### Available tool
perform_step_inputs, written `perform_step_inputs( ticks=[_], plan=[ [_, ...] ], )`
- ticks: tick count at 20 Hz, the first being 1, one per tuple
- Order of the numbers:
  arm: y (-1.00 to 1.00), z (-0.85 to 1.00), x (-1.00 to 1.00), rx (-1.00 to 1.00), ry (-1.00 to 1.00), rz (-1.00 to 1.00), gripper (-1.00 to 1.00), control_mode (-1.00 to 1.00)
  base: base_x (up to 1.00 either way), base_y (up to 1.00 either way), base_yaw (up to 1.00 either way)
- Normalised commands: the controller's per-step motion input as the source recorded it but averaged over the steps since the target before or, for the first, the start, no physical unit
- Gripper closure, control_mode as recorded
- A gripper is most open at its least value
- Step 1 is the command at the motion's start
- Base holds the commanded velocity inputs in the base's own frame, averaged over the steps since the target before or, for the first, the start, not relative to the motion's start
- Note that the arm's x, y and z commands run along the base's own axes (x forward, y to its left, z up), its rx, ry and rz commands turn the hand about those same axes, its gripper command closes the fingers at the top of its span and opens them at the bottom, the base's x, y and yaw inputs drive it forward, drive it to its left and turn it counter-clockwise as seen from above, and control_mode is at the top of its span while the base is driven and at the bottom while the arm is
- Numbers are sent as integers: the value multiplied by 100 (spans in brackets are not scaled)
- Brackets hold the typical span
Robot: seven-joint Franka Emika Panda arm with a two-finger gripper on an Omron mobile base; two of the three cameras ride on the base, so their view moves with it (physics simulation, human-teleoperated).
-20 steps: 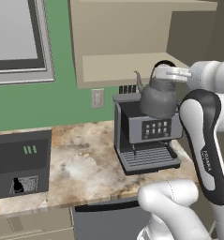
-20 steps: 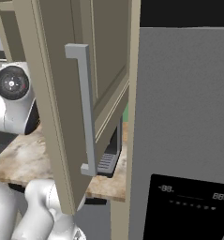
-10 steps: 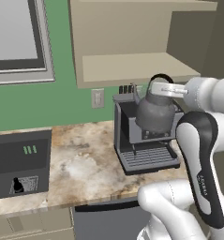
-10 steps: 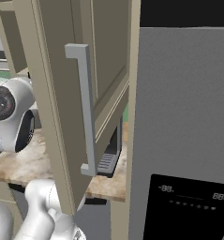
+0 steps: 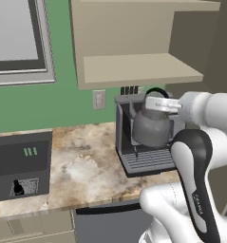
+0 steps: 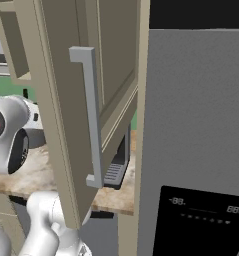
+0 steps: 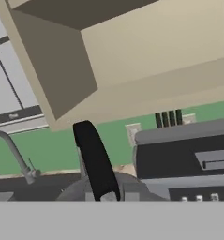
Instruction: Open the cabinet, pick the kettle from the cabinet, and place it in the sink.
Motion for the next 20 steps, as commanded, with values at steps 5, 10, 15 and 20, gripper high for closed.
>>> perform_step_inputs(
  ticks=[5,10,15,20],
  plan=[
    [24,-24,-7,0,7,0,100,-100,0,0,0],
    [23,-33,-7,0,9,0,100,-100,0,0,0],
    [25,-41,-1,0,1,0,100,-100,0,0,0],
    [21,-40,2,0,0,0,100,-100,0,0,0]
  ],
)
